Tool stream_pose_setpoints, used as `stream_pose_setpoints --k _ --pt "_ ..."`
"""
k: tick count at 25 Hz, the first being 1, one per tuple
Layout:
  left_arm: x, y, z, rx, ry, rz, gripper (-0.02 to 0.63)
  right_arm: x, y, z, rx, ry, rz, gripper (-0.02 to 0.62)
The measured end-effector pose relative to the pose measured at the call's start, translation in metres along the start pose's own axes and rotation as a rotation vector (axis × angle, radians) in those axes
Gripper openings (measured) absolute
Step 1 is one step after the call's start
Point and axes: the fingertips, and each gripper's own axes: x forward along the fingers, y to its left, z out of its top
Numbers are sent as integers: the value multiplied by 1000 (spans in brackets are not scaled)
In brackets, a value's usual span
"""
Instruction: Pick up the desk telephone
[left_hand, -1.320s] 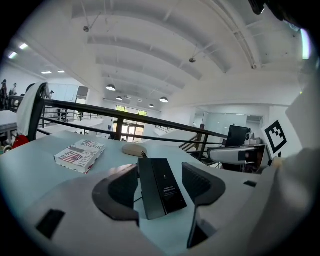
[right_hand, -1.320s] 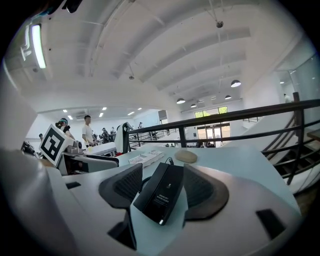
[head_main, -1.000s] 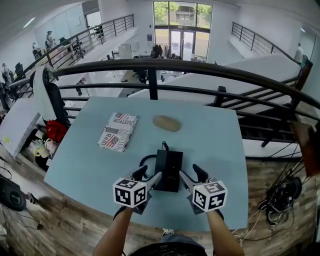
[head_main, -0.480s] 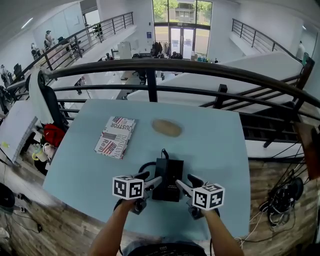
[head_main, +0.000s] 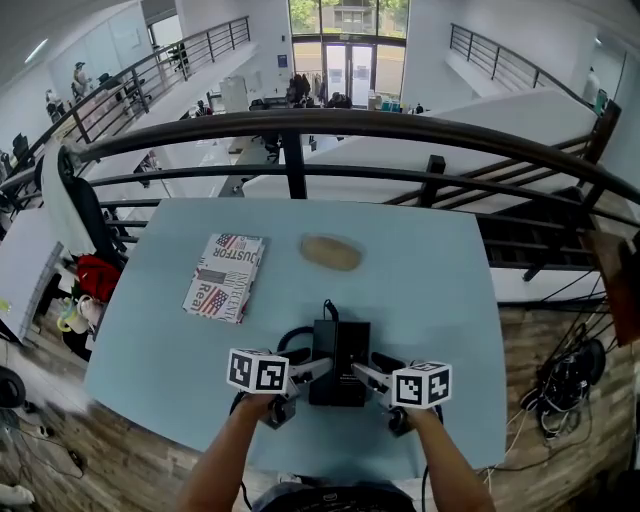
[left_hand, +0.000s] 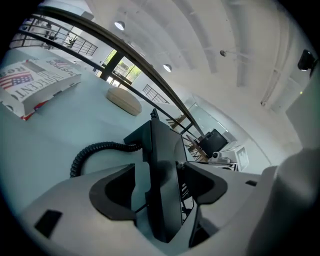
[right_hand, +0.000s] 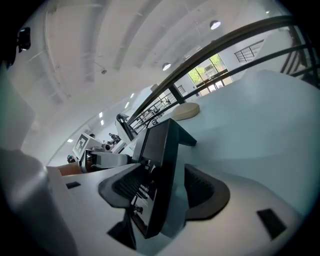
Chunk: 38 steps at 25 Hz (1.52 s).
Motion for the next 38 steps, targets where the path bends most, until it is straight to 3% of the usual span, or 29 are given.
stream_pose_setpoints --k 8,13,16,18,29,38 --pt "21 -7 -10 -24 65 -78 293 11 -2 -12 96 39 66 245" --pt "23 -12 -10 -54 53 -134 288 14 2 -16 132 44 107 239" --pt "24 -8 -8 -75 30 -123 256 15 3 -15 141 48 124 213" --pt "24 -4 -7 -87 18 -110 198 15 2 -14 150 46 127 209" --pt "21 -7 -7 -102 -3 -99 195 12 5 -13 154 20 109 202" --pt "11 -27 1 -111 -64 -124 195 -5 18 0 87 9 95 201"
